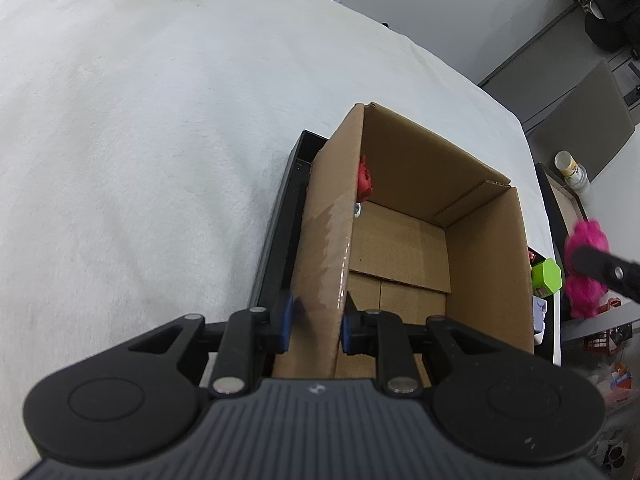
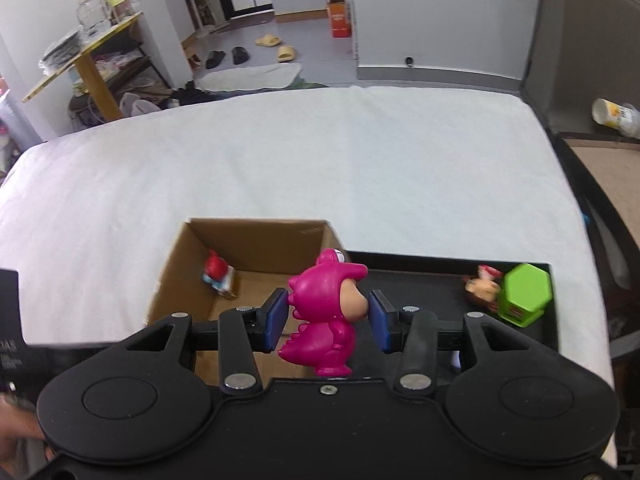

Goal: Organize rigid objects
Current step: 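Carry the pink dinosaur into the cardboard box with the right gripper, then open the right gripper to drop the dinosaur and withdraw, then lower the right gripper onto the lavender cube figure and grasp it, then carry the lavender cube figure into the box and open the right gripper, then move the right gripper to the white plug charger and close on it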

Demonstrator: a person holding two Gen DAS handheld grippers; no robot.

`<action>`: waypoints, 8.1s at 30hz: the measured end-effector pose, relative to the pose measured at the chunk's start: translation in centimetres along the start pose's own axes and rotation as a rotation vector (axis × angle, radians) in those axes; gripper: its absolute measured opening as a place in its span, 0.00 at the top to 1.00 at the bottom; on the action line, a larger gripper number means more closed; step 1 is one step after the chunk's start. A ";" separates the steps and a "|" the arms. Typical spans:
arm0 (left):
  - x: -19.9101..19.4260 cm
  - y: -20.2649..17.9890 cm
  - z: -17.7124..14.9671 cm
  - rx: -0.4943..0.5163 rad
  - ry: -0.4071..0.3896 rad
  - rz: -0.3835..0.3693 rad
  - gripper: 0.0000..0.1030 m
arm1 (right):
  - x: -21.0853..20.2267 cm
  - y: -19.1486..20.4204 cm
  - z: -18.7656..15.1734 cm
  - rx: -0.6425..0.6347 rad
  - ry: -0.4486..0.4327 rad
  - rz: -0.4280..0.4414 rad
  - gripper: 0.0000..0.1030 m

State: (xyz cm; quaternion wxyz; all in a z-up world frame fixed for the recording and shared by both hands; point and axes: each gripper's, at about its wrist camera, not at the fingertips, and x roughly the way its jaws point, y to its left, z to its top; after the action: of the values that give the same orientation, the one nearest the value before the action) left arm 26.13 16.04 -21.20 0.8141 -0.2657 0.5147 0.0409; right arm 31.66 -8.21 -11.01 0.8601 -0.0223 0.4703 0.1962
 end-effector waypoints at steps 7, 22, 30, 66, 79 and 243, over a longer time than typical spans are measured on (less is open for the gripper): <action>0.2 0.4 0.3 -0.005 0.018 -0.014 0.79 | 2.4 2.7 1.1 -0.035 0.014 0.048 0.58; 0.5 1.2 0.5 -0.015 0.033 -0.040 0.79 | 5.7 6.0 0.8 -0.089 0.056 0.070 0.58; 0.4 1.3 0.5 -0.021 0.033 -0.042 0.78 | 4.9 5.6 0.6 -0.085 0.054 0.061 0.55; -0.2 0.4 0.1 -0.067 0.002 0.030 0.78 | -2.3 -4.1 -4.0 0.068 0.017 -0.080 0.49; -0.2 -0.2 -0.1 -0.071 -0.001 0.059 0.78 | -2.9 -8.9 -6.8 0.146 0.011 -0.128 0.43; 0.4 0.8 -0.3 -0.092 0.036 0.023 0.75 | 3.0 1.3 -1.1 0.175 0.106 0.185 0.51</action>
State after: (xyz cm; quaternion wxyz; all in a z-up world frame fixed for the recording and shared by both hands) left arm 25.82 16.51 -21.98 0.7913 -0.2976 0.5296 0.0690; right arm 31.72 -6.31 -13.89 0.8109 0.0861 0.5305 0.2314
